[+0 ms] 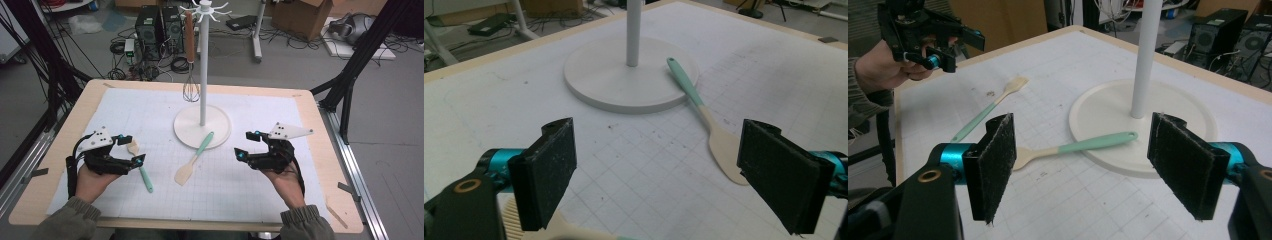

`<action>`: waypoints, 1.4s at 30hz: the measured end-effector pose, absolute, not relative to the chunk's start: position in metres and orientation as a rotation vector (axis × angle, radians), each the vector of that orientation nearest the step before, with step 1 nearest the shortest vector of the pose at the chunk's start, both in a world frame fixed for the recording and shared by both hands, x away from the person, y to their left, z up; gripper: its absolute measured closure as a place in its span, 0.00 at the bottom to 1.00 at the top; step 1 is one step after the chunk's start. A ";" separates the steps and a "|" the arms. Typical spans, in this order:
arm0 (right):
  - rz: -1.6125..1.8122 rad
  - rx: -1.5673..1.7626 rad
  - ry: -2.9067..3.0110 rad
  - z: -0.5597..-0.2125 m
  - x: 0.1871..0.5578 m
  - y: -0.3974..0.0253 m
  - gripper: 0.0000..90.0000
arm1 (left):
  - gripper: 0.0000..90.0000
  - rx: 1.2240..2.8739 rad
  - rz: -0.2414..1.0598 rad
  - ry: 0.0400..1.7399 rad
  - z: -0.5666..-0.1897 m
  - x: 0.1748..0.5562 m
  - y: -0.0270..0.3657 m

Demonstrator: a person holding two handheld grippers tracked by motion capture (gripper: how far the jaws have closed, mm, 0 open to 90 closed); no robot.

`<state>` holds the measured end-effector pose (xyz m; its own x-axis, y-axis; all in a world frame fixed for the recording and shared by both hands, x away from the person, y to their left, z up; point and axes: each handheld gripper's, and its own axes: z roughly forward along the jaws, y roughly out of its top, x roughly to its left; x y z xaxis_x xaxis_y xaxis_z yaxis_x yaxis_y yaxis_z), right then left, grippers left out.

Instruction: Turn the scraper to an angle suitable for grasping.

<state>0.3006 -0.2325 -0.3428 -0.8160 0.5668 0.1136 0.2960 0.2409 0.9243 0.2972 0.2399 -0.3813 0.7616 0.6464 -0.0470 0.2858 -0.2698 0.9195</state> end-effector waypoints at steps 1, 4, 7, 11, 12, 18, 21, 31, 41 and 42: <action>1.609 0.817 2.269 -0.345 0.300 -0.233 0.30 | 0.21 1.853 0.403 0.716 -0.381 0.297 0.239; 1.600 0.834 2.268 -0.352 0.298 -0.236 0.30 | 0.28 1.856 0.386 0.687 -0.381 0.296 0.233; 1.589 0.846 2.273 -0.358 0.297 -0.237 0.30 | 0.35 1.875 0.356 0.658 -0.382 0.296 0.224; 1.577 0.848 2.273 -0.362 0.294 -0.240 0.30 | 0.49 1.899 0.325 0.628 -0.385 0.298 0.212; 1.580 0.849 2.269 -0.363 0.294 -0.241 0.30 | 0.51 1.906 0.313 0.620 -0.386 0.298 0.209; 1.588 0.866 2.250 -0.368 0.291 -0.250 0.30 | 0.64 1.932 0.271 0.586 -0.391 0.301 0.189; 1.591 0.873 2.241 -0.370 0.290 -0.253 0.30 | 0.70 1.952 0.247 0.572 -0.395 0.303 0.180; 1.565 0.892 2.251 -0.384 0.289 -0.256 0.30 | 0.98 2.020 0.198 0.543 -0.406 0.307 0.153; 1.546 0.884 2.267 -0.388 0.289 -0.254 0.30 | 1.00 2.061 0.174 0.555 -0.421 0.315 0.126; 1.545 0.883 2.267 -0.388 0.289 -0.254 0.30 | 1.00 2.062 0.167 0.554 -0.422 0.316 0.123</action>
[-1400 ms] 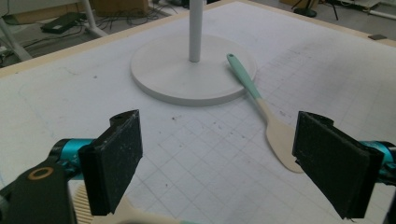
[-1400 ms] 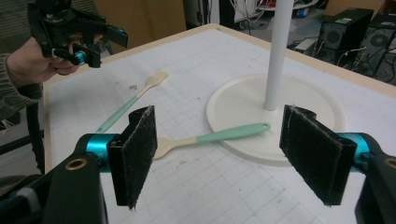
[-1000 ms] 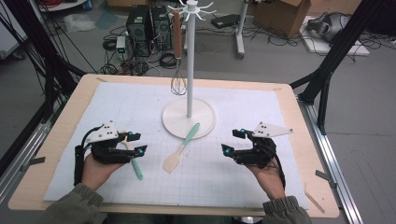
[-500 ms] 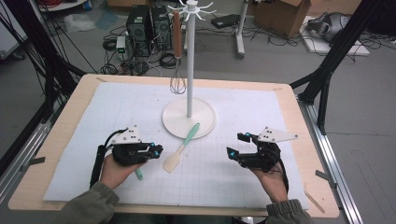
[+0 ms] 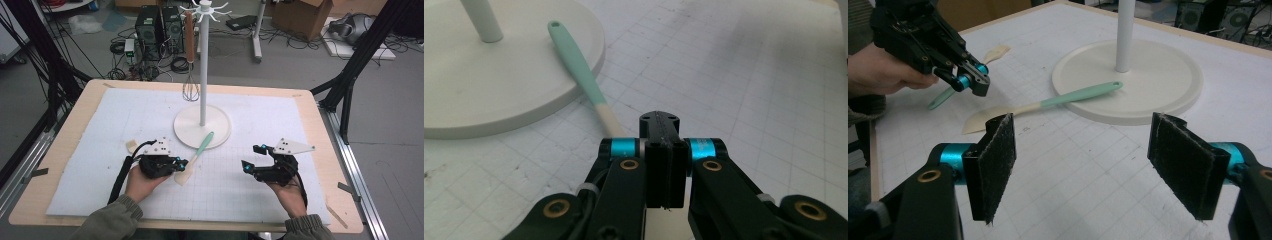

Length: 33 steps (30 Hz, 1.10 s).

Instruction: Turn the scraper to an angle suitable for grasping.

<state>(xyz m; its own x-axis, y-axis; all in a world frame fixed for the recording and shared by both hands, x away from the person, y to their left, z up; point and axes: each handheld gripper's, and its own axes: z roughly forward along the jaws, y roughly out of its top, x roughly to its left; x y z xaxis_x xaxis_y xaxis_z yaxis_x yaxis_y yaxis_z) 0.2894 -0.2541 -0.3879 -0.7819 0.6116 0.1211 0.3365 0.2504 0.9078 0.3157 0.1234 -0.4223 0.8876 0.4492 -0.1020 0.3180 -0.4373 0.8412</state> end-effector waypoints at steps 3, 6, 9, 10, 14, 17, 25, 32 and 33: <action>1.540 0.882 2.265 -0.388 0.290 -0.254 0.30 | 1.00 2.068 0.161 0.555 -0.426 0.318 0.117; 1.530 0.882 2.270 -0.390 0.290 -0.254 0.30 | 1.00 2.072 0.145 0.560 -0.429 0.319 0.110; 1.524 0.885 2.282 -0.392 0.291 -0.252 0.30 | 1.00 2.082 0.126 0.547 -0.432 0.319 0.104; 1.519 0.880 2.281 -0.393 0.291 -0.252 0.30 | 1.00 2.085 0.121 0.545 -0.433 0.319 0.102; 1.504 0.878 2.296 -0.395 0.291 -0.250 0.30 | 1.00 2.103 0.124 0.558 -0.435 0.322 0.097; 1.500 0.876 2.305 -0.396 0.292 -0.248 0.30 | 1.00 2.112 0.122 0.572 -0.438 0.323 0.094; 1.494 0.877 2.313 -0.398 0.292 -0.247 0.30 | 1.00 2.152 0.129 0.565 -0.441 0.326 0.083; 1.483 0.878 2.321 -0.400 0.293 -0.245 0.30 | 1.00 2.208 0.152 0.585 -0.445 0.327 0.081; 1.481 0.879 2.321 -0.400 0.293 -0.245 0.30 | 1.00 2.214 0.167 0.588 -0.444 0.327 0.081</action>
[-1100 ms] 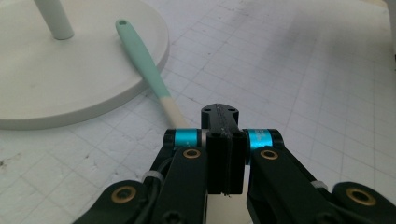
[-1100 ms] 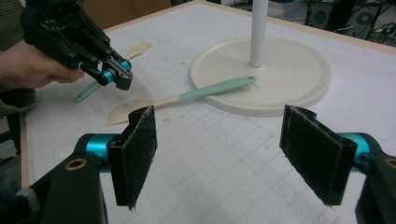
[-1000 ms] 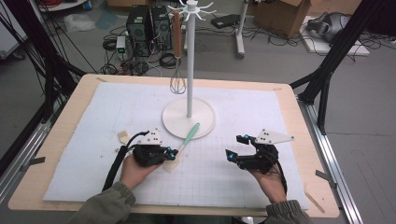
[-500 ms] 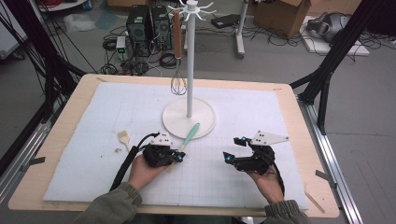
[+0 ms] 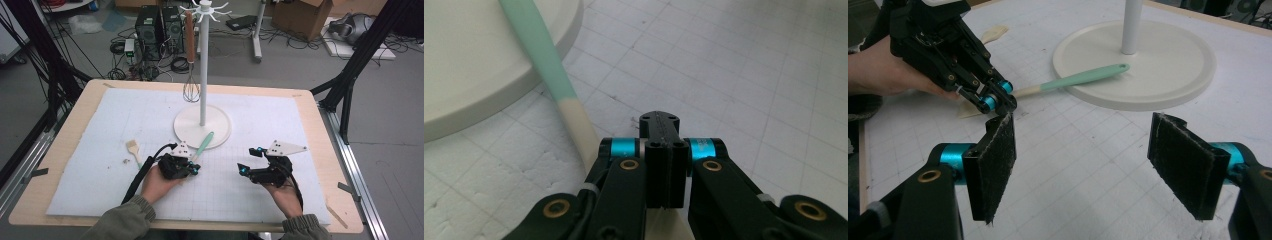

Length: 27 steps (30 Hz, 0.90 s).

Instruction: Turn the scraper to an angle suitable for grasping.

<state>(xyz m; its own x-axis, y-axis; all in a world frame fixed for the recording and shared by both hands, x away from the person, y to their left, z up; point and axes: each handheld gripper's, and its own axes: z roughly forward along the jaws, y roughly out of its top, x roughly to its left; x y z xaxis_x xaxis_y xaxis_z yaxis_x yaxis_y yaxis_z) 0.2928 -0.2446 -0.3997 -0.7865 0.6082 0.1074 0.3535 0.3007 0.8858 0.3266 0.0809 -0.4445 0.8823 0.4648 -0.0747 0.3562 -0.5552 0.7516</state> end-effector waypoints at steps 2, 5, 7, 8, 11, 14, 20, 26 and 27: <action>1.482 0.873 2.319 -0.400 0.293 -0.244 0.30 | 1.00 2.216 0.176 0.588 -0.444 0.326 0.081; 1.480 0.873 2.316 -0.400 0.293 -0.244 0.30 | 1.00 2.224 0.184 0.585 -0.444 0.326 0.081; 1.482 0.874 2.320 -0.400 0.293 -0.244 0.30 | 1.00 2.232 0.194 0.586 -0.443 0.325 0.081; 1.482 0.871 2.316 -0.400 0.293 -0.244 0.30 | 1.00 2.233 0.199 0.586 -0.443 0.325 0.081; 1.483 0.872 2.316 -0.400 0.293 -0.244 0.30 | 1.00 2.246 0.209 0.583 -0.442 0.324 0.082; 1.484 0.877 2.318 -0.400 0.292 -0.244 0.30 | 1.00 2.266 0.221 0.576 -0.440 0.323 0.084; 1.482 0.875 2.318 -0.400 0.292 -0.244 0.30 | 1.00 2.267 0.220 0.577 -0.440 0.321 0.090; 1.481 0.876 2.319 -0.401 0.292 -0.244 0.30 | 1.00 2.275 0.216 0.586 -0.439 0.320 0.097; 1.482 0.876 2.319 -0.401 0.292 -0.243 0.30 | 1.00 2.278 0.218 0.588 -0.439 0.319 0.098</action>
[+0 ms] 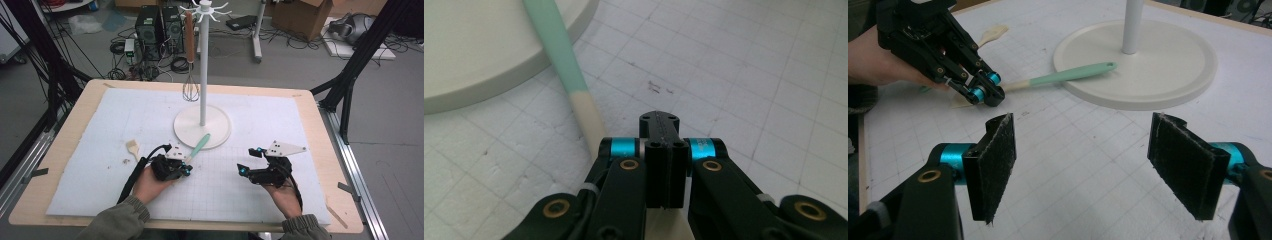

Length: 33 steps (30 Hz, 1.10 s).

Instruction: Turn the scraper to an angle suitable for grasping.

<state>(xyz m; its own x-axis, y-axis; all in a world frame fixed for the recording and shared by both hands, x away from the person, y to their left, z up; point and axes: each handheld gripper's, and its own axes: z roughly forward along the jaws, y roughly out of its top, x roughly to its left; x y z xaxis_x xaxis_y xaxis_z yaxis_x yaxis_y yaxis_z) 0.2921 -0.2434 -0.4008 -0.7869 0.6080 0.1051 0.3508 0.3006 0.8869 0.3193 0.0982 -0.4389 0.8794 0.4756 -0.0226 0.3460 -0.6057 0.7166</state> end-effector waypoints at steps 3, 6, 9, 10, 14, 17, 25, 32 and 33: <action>1.481 0.877 2.320 -0.401 0.292 -0.243 0.30 | 1.00 2.275 0.214 0.588 -0.439 0.319 0.101; 1.478 0.876 2.320 -0.401 0.292 -0.243 0.30 | 1.00 2.277 0.213 0.590 -0.439 0.319 0.103; 1.478 0.877 2.320 -0.401 0.292 -0.243 0.30 | 1.00 2.276 0.212 0.595 -0.439 0.320 0.106; 1.480 0.878 2.318 -0.401 0.292 -0.243 0.30 | 1.00 2.280 0.213 0.596 -0.439 0.319 0.107; 1.479 0.879 2.317 -0.401 0.292 -0.243 0.30 | 1.00 2.257 0.198 0.609 -0.440 0.319 0.113; 1.476 0.881 2.321 -0.401 0.292 -0.243 0.30 | 0.99 2.254 0.198 0.614 -0.440 0.319 0.113; 1.476 0.881 2.321 -0.402 0.293 -0.242 0.30 | 0.95 2.198 0.217 0.644 -0.436 0.321 0.118; 1.478 0.894 2.324 -0.402 0.293 -0.242 0.30 | 0.89 2.153 0.236 0.693 -0.434 0.324 0.120; 1.475 0.890 2.323 -0.402 0.293 -0.242 0.30 | 0.88 2.145 0.236 0.697 -0.434 0.325 0.120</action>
<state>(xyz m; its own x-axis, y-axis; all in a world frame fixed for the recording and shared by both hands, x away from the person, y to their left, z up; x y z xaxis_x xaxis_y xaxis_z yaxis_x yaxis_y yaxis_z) 0.2930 -0.2424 -0.4019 -0.7824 0.6129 0.1108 0.3608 0.3010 0.8828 0.3248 0.1199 -0.4339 0.8271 0.5572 -0.0740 0.3977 -0.4870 0.7776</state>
